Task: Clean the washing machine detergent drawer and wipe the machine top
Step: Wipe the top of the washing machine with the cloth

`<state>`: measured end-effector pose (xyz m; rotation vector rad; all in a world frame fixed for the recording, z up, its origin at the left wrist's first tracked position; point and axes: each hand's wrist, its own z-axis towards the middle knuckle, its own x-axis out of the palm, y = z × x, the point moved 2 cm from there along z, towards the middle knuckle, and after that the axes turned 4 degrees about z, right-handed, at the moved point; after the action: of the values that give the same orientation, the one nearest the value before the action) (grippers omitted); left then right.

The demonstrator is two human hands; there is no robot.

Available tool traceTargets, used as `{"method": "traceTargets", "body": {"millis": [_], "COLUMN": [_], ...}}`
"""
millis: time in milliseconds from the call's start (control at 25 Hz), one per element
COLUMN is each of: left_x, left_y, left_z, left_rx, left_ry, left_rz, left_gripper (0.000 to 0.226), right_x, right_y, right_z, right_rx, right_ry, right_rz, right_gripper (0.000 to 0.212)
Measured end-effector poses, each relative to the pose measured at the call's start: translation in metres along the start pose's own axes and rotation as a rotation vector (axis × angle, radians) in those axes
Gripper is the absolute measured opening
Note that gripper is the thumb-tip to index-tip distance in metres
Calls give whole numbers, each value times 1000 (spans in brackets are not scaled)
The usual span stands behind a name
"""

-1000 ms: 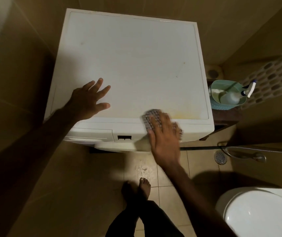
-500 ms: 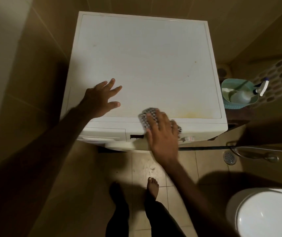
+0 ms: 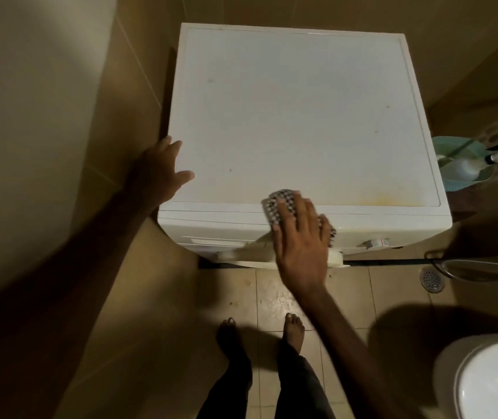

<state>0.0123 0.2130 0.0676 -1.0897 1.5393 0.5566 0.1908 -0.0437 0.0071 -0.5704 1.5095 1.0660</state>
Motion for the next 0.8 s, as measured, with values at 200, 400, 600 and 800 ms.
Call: {"method": "traceTargets", "body": {"millis": [200, 400, 600, 800], "left_x": [-2, -2, 0, -1], "left_y": [11, 17, 24, 24], "left_z": [-4, -3, -1, 0], "left_rx": [-11, -6, -41, -57], "left_ry": [-27, 4, 34, 77], "left_rz": [-71, -123, -177, -154], "left_gripper": [64, 65, 66, 65], "right_x": [1, 31, 8, 35], "right_y": [20, 99, 27, 125], "right_z": [38, 12, 28, 45], "right_rx": [268, -292, 106, -213], "right_ry": [-146, 83, -67, 50], "right_rz": [35, -33, 21, 0], "right_gripper": [52, 54, 52, 55]}}
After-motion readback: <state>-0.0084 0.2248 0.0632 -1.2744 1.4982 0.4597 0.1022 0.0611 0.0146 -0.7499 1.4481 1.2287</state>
